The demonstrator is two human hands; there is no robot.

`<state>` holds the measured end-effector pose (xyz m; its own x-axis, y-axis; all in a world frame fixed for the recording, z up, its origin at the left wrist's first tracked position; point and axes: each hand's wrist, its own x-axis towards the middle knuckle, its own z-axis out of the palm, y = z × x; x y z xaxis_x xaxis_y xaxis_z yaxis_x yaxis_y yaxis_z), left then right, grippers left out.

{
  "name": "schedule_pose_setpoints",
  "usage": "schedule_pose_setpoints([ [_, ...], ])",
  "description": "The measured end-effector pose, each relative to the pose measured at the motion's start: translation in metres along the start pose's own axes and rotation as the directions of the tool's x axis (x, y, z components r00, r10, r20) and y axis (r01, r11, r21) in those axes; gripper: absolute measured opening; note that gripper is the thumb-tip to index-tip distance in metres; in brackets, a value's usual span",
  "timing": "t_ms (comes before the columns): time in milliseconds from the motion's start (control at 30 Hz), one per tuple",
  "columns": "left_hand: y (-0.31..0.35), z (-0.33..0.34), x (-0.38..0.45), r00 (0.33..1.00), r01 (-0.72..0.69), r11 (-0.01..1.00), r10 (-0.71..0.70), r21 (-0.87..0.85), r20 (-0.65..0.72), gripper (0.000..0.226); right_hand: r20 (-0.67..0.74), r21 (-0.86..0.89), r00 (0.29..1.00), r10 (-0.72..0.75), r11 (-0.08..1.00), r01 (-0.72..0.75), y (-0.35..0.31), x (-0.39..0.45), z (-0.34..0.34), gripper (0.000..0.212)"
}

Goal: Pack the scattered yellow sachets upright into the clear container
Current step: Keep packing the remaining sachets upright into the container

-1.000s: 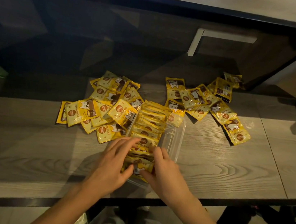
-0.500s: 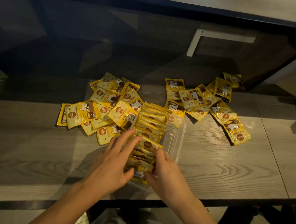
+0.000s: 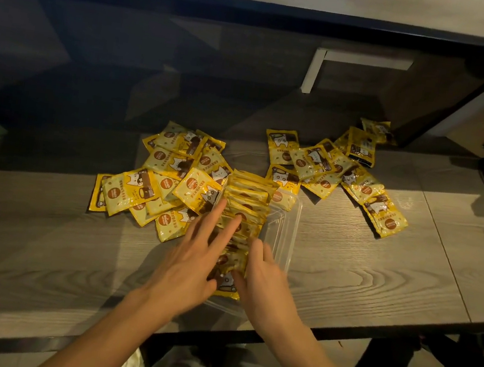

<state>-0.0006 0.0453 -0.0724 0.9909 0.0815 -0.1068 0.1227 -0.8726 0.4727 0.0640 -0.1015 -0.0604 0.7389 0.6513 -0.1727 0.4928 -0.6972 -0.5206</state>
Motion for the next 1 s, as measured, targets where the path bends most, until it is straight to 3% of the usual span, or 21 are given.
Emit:
schedule_pose_setpoints([
  [133,0.005,0.003,0.001,0.997,0.058,0.998,-0.058,0.013,-0.053,0.145,-0.067,-0.023,0.997,-0.036,0.999,0.035,0.001,-0.004,0.007,0.046],
  [300,0.005,0.010,0.002,0.989,0.104,0.994,-0.100,0.035,-0.108,0.148,-0.043,0.119,0.999,0.022,0.993,-0.017,0.009,0.007,0.001,0.101],
  [467,0.002,0.013,0.003,0.988,0.106,0.994,-0.101,0.035,-0.119,0.151,-0.089,-0.268,0.994,-0.059,0.963,0.033,0.008,0.007,0.001,0.118],
  [567,0.001,0.011,0.004,0.974,0.183,0.982,-0.189,-0.052,-0.128,0.154,-0.097,-0.373,0.991,-0.094,0.926,0.051,0.003,0.001,0.003,0.130],
  [700,0.002,0.009,0.002,0.945,0.303,0.947,-0.313,-0.110,-0.090,0.153,-0.143,-0.383,0.987,-0.068,0.924,0.008,-0.001,0.003,0.003,0.132],
  [833,0.005,0.008,0.001,0.941,0.326,0.943,-0.330,-0.063,-0.073,0.149,-0.198,-0.388,0.979,-0.044,0.921,-0.037,-0.003,0.005,0.003,0.128],
  [1000,0.002,0.005,-0.001,0.942,0.322,0.947,-0.318,0.020,-0.104,0.142,-0.209,-0.371,0.978,-0.022,0.927,-0.058,-0.003,0.007,0.009,0.099],
])
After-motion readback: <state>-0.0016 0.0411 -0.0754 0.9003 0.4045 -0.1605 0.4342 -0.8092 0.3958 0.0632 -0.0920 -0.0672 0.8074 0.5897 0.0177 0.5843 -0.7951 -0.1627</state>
